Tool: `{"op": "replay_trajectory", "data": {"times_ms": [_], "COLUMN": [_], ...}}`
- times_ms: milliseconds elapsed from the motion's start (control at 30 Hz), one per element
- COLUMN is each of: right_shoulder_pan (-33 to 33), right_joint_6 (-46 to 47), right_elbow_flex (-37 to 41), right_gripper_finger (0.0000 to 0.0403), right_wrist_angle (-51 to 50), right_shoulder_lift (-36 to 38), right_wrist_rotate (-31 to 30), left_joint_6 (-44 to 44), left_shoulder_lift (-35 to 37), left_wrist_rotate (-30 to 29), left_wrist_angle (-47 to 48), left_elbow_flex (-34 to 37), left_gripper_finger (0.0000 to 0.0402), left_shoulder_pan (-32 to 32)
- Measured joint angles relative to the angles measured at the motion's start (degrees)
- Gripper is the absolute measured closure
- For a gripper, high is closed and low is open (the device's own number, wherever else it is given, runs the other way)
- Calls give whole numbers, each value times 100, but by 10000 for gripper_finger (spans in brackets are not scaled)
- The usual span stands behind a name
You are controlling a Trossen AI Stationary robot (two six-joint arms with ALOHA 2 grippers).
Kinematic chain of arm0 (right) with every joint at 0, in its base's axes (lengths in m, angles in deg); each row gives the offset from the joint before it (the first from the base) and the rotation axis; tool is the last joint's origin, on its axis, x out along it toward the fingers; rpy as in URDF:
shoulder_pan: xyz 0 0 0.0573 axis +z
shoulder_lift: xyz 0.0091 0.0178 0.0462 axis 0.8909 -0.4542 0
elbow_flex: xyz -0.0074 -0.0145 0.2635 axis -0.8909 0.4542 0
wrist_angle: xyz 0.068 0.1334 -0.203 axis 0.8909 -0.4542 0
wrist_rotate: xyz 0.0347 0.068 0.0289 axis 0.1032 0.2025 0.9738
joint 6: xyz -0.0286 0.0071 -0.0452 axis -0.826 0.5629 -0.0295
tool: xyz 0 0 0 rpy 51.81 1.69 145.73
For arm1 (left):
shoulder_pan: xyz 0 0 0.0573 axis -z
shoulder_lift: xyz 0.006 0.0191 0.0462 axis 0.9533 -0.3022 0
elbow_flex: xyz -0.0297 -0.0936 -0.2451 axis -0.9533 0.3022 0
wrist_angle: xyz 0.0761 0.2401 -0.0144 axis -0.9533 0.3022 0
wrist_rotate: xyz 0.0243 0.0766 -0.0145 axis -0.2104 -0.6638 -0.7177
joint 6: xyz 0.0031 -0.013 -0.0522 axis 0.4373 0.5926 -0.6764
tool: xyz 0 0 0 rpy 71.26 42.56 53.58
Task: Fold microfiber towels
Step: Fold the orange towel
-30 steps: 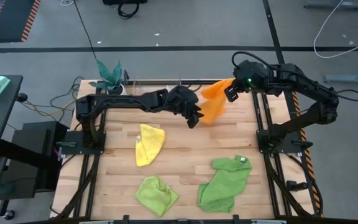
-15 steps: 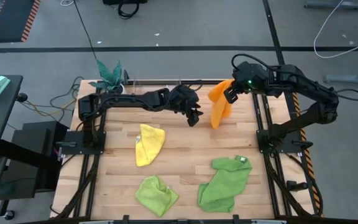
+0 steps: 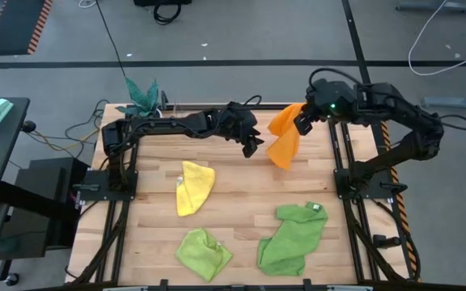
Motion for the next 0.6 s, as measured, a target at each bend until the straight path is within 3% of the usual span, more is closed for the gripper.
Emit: {"op": "replay_trajectory", "data": {"times_ms": [200,600], "right_shoulder_pan": [0,0], "right_joint_6": [-202,-332], "right_elbow_flex": [-371,-409], "right_gripper_finger": [403,403], "right_wrist_angle": [-4,20], "right_shoulder_lift": [-87,-316], "right_wrist_rotate": [-87,-97], "left_joint_6": [-7,-7], "left_shoulder_lift": [0,0], "left_wrist_rotate": [125,126], "left_wrist_angle": [-102,-260], "left_elbow_flex": [0,0], "left_gripper_finger": [199,197], "left_shoulder_pan": [11,48]}}
